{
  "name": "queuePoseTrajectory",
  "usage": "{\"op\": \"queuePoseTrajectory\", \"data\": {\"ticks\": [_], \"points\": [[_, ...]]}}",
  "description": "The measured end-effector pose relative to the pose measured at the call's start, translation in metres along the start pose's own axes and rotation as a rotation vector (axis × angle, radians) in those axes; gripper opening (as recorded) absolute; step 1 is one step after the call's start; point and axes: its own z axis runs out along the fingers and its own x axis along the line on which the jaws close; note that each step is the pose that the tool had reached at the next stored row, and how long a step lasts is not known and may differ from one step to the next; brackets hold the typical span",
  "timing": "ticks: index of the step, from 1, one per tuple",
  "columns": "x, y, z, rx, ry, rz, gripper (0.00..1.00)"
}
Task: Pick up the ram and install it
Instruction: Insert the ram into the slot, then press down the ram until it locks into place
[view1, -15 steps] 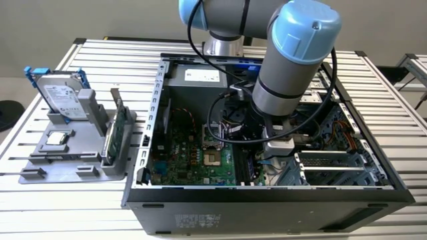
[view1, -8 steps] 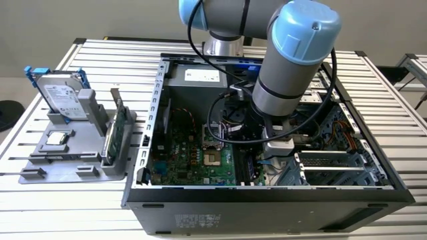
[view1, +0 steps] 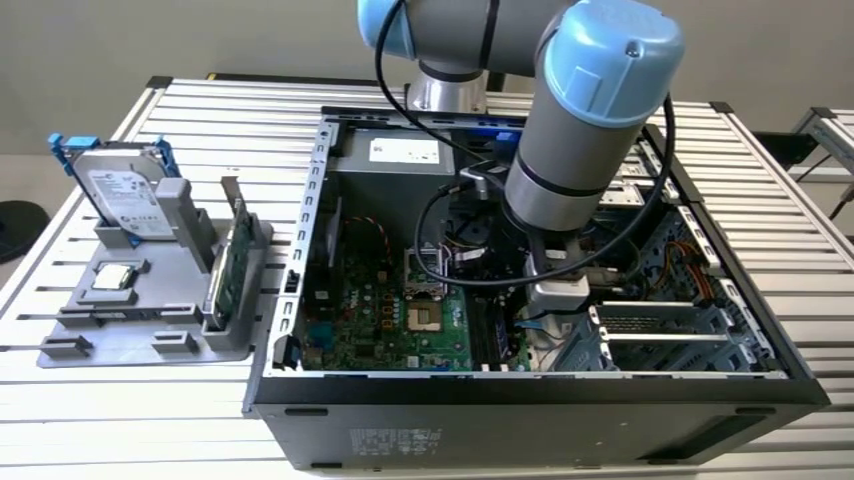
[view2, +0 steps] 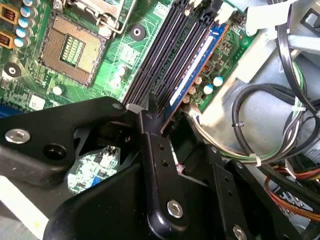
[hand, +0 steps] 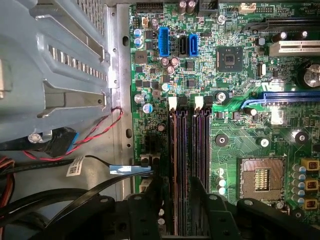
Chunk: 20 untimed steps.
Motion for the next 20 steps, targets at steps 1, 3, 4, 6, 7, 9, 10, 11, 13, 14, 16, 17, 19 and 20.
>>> {"op": "queuePoseTrajectory", "data": {"ticks": [1, 3, 4, 6, 7, 9, 10, 11, 13, 14, 16, 17, 19, 20], "points": [[-0.0002, -0.0001, -0.0036, 0.0003, -0.0003, 0.000, 1.00], [-0.0005, -0.0001, -0.0101, 0.0002, -0.0004, 0.000, 1.00], [-0.0006, -0.0002, -0.0133, 0.0004, -0.0004, 0.000, 1.00], [-0.0008, -0.0003, -0.0200, 0.0003, -0.0004, 0.000, 1.00], [-0.0008, -0.0004, -0.0228, 0.0003, -0.0003, 0.001, 1.00], [-0.0010, -0.0004, -0.0272, 0.0003, -0.0003, 0.001, 1.00], [-0.0009, -0.0005, -0.0273, 0.0005, -0.0003, 0.001, 1.00], [-0.0010, -0.0005, -0.0273, 0.0005, -0.0003, 0.001, 1.00], [-0.0010, -0.0004, -0.0273, 0.0005, -0.0003, 0.000, 0.00], [-0.0010, -0.0004, -0.0273, 0.0005, -0.0003, 0.000, 0.00], [-0.0011, -0.0004, -0.0274, 0.0003, -0.0003, 0.001, 0.00], [-0.0012, -0.0004, -0.0274, 0.0003, -0.0003, 0.001, 0.00], [-0.0012, -0.0004, -0.0274, 0.0003, -0.0003, 0.001, 0.00], [-0.0013, -0.0004, -0.0273, 0.0004, -0.0003, 0.001, 0.00]]}}
